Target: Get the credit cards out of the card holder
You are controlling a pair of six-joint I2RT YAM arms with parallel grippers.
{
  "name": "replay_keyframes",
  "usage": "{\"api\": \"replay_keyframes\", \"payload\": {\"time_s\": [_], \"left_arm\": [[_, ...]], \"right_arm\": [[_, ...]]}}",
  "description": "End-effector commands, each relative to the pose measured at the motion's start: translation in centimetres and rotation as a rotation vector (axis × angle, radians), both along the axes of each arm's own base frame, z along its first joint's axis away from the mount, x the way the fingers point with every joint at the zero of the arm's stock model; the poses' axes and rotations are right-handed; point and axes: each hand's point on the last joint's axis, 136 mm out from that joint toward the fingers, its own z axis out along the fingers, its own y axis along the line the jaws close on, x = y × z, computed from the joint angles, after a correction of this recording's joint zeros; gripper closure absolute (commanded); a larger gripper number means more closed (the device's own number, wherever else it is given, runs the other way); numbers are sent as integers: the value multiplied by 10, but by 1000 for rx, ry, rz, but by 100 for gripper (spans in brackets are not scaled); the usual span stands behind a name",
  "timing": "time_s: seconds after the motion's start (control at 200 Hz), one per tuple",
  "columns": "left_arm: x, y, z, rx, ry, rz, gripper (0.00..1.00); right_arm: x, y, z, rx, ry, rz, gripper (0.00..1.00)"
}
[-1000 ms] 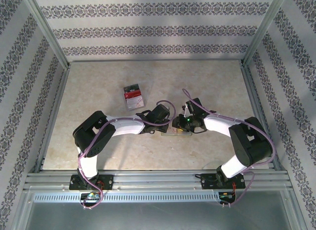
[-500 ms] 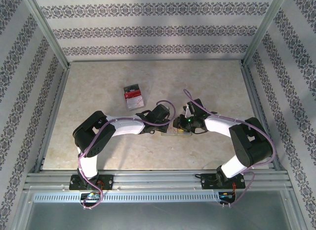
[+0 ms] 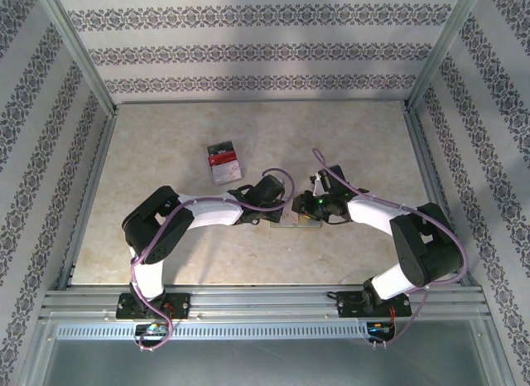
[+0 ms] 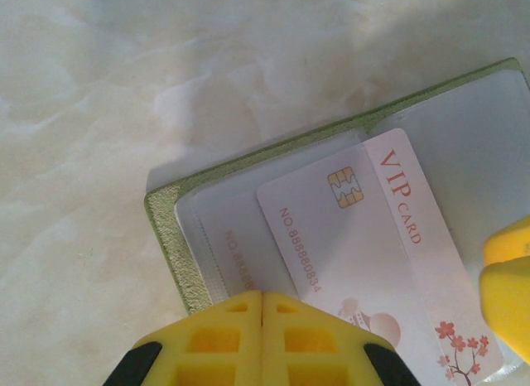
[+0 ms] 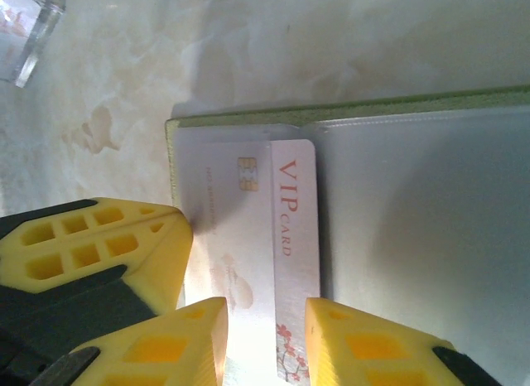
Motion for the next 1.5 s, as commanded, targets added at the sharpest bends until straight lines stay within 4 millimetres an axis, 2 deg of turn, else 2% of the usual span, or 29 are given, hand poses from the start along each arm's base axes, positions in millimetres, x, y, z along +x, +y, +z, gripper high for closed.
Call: {"api": "replay_keyframes", "payload": {"time_s": [0.0, 0.18, 0.465, 0.745, 0.924, 1.204, 1.494], "left_arm": [[-8, 11, -19, 40, 55, 11, 99], [-9, 12, -20, 42, 56, 10, 99], [-9, 12, -20, 40, 58, 7, 99], [-10, 10, -24, 35, 69, 5, 99], [-10, 10, -24, 38, 72, 5, 99], [-10, 12, -25, 42, 73, 11, 99], [-11, 16, -25, 57, 71, 23, 99]], "right_arm": [[-2, -3, 3, 11, -16, 5, 70], [-2, -8, -10, -8, 12, -11, 70], [0, -3, -21, 15, 33, 0, 71], [5, 14, -7, 129, 7, 27, 76], [8, 17, -1, 177, -3, 24, 80], [10, 9, 1, 236, -8, -10, 92], [9, -1, 1, 253, -16, -37, 95]]}}
